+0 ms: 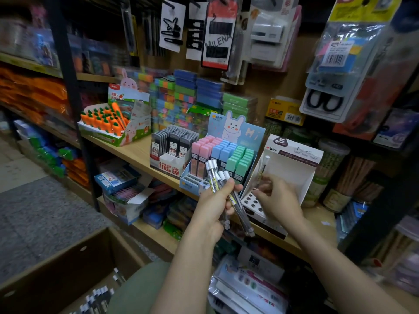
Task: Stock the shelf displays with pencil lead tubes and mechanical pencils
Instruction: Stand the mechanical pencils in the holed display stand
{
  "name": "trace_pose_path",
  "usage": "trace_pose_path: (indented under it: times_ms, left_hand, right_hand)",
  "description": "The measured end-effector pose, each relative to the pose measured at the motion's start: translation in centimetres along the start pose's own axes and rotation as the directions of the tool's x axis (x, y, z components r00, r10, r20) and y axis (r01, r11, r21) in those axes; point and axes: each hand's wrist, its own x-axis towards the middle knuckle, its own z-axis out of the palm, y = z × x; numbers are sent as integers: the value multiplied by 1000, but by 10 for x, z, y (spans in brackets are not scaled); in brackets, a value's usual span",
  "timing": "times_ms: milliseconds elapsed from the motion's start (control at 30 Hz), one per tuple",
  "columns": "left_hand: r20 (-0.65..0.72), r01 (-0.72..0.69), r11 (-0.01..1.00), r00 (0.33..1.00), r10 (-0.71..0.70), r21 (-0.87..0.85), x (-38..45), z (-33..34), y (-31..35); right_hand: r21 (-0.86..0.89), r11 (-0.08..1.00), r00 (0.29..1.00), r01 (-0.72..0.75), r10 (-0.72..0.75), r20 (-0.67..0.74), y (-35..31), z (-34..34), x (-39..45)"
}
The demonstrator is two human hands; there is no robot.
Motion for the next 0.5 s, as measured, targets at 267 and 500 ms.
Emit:
trace_pose_path:
  times_ms: [267, 500]
  left_hand:
    - [3, 21, 1000, 1000, -21, 23, -1, 1, -1]
    - [119, 9, 998, 993, -15, 56, -5, 4, -1]
  right_hand:
    - [-31, 999, 999, 39, -39, -1, -11, -7, 0]
    - [377, 924, 940, -56, -78, 332, -54, -41, -8]
